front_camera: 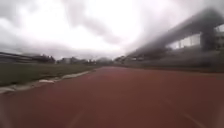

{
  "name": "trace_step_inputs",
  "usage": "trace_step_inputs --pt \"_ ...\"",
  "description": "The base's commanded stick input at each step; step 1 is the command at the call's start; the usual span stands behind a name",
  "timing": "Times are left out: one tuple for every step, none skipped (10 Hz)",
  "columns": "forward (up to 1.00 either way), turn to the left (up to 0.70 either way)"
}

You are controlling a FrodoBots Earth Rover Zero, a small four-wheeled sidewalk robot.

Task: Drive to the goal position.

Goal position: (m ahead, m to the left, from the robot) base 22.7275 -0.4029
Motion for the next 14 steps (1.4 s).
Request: trace_step_inputs --pt "0.70 0.00" --pt "0.70 0.00" --pt "0.70 0.00" --pt "0.70 0.00" --pt "0.70 0.00" --pt "0.70 0.00" --pt "0.70 0.00" --pt "0.70 0.00" --pt "0.70 0.00" --pt "0.70 0.00" --pt "0.70 0.00" --pt "0.70 0.00" --pt "0.70 0.00" --pt "0.70 0.00"
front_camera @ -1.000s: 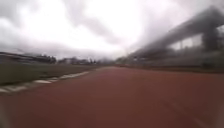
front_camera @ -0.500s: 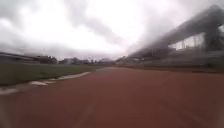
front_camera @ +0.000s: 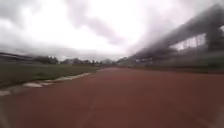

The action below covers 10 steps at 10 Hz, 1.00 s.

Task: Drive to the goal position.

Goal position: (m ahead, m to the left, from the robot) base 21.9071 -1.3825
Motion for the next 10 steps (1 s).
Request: trace_step_inputs --pt "0.70 0.00" --pt "0.70 0.00" --pt "0.70 0.00" --pt "0.70 0.00" --pt "0.70 0.00" --pt "0.70 0.00" --pt "0.70 0.00" --pt "0.70 0.00" --pt "0.70 0.00" --pt "0.70 0.00"
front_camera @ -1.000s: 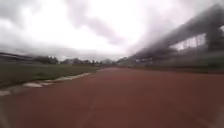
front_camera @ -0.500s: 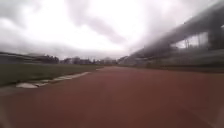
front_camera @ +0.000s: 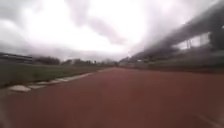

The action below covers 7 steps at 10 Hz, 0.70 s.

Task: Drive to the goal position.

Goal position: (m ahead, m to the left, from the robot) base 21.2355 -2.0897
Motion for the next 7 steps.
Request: trace_step_inputs --pt "0.70 0.00" --pt "0.70 0.00" --pt "0.70 0.00" --pt "0.70 0.00" --pt "0.70 0.00" --pt "0.70 0.00" --pt "0.70 0.00"
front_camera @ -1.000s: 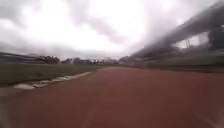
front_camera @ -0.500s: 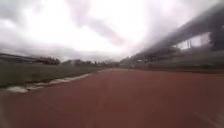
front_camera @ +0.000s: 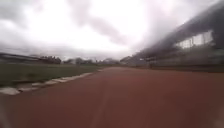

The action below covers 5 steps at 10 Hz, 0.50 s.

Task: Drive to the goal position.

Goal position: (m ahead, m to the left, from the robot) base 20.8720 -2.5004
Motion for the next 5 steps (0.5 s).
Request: trace_step_inputs --pt "0.70 0.00" --pt "0.70 0.00" --pt "0.70 0.00" --pt "0.70 0.00" --pt "0.70 0.00"
